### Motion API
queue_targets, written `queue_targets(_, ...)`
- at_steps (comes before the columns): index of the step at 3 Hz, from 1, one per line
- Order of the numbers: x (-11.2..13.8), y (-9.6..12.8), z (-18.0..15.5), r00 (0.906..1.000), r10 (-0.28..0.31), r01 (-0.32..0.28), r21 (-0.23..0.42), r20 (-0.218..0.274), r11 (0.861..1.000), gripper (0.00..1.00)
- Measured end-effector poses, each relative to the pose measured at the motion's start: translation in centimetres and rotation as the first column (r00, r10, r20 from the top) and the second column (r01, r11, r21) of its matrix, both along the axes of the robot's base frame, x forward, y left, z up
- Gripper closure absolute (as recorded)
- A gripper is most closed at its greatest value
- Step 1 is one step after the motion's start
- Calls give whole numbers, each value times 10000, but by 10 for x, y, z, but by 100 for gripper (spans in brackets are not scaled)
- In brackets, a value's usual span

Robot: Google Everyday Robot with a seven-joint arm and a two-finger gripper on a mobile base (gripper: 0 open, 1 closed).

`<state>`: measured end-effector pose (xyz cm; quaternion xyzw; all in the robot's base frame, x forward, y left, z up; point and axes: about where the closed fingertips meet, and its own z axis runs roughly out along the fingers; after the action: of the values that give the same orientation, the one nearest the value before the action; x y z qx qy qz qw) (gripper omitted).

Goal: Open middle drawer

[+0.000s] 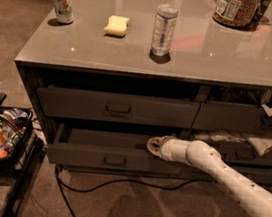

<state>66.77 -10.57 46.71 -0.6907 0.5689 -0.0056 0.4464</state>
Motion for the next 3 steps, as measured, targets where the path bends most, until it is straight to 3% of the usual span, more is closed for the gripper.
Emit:
queue_targets(2, 23, 0, -17, 9965, 15, -65, 604, 835, 9981, 100)
queue_targets(3, 17, 0, -27, 9981, 195, -233, 650, 577, 9976, 100)
